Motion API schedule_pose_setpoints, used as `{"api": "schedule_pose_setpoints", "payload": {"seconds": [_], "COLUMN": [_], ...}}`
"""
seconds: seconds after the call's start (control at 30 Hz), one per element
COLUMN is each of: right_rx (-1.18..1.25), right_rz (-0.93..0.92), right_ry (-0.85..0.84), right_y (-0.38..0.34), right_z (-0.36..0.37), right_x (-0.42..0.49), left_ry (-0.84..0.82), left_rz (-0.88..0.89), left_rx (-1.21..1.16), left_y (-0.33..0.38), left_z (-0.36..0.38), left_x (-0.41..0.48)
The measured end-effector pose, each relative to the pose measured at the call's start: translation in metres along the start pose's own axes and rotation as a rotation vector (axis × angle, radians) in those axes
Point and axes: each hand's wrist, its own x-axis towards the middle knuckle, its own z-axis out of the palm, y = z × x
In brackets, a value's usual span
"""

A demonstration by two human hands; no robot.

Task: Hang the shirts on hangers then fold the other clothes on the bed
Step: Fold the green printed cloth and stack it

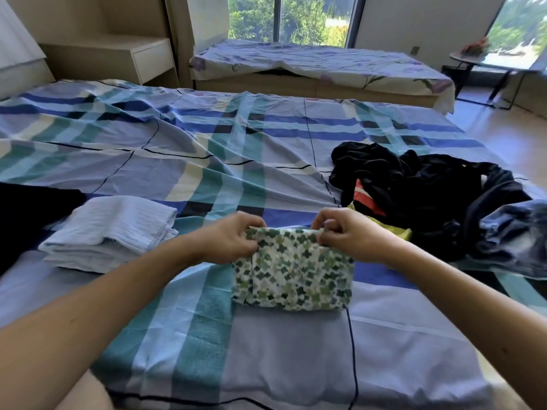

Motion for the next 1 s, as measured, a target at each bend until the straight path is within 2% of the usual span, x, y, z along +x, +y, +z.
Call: {"api": "schedule_pose_setpoints", "payload": {"seconds": [0.1,0.13,0.2,0.27,0.3,0.4,0.5,0.57,0.67,0.77,0.83,0.93,1.0], "right_rx": [-0.12,-0.22,-0.361,-0.385,-0.415,-0.543,-0.526,-0.407,-0.283,-0.172,-0.054,0.096,0.204], "right_rz": [0.073,0.075,-0.009,-0.131,-0.163,-0.098,-0.032,0.004,0.066,0.21,0.305,0.323,0.301], "right_ry": [0.237,0.302,0.378,0.306,0.223,-0.04,-0.11,-0.118,-0.059,-0.12,-0.195,-0.231,-0.231], "right_y": [0.005,0.004,-0.003,-0.004,0.001,0.026,0.034,0.028,0.02,0.011,0.006,-0.004,-0.011], "right_z": [0.017,0.025,0.04,0.06,0.07,0.1,0.105,0.093,0.066,0.045,0.041,0.04,0.035], "right_x": [0.007,0.006,-0.002,-0.009,-0.01,-0.013,-0.009,-0.004,-0.002,-0.001,0.001,0.0,-0.004], "left_ry": [0.218,0.288,0.352,0.268,0.179,-0.102,-0.156,-0.07,0.175,0.099,0.066,0.061,0.075], "left_rz": [-0.066,-0.05,0.095,0.237,0.25,0.149,0.073,-0.021,-0.145,-0.286,-0.349,-0.425,-0.404], "left_rx": [0.201,0.326,0.514,0.593,0.636,0.703,0.717,0.706,0.623,0.334,0.228,0.028,-0.116], "left_y": [-0.012,-0.014,-0.009,-0.007,-0.011,-0.033,-0.038,-0.028,-0.018,-0.024,-0.028,-0.032,-0.039], "left_z": [0.01,0.018,0.037,0.058,0.067,0.087,0.088,0.081,0.066,0.054,0.051,0.052,0.052], "left_x": [0.013,0.014,0.01,0.003,0.001,-0.003,-0.003,-0.003,0.0,0.003,0.002,0.001,0.002]}}
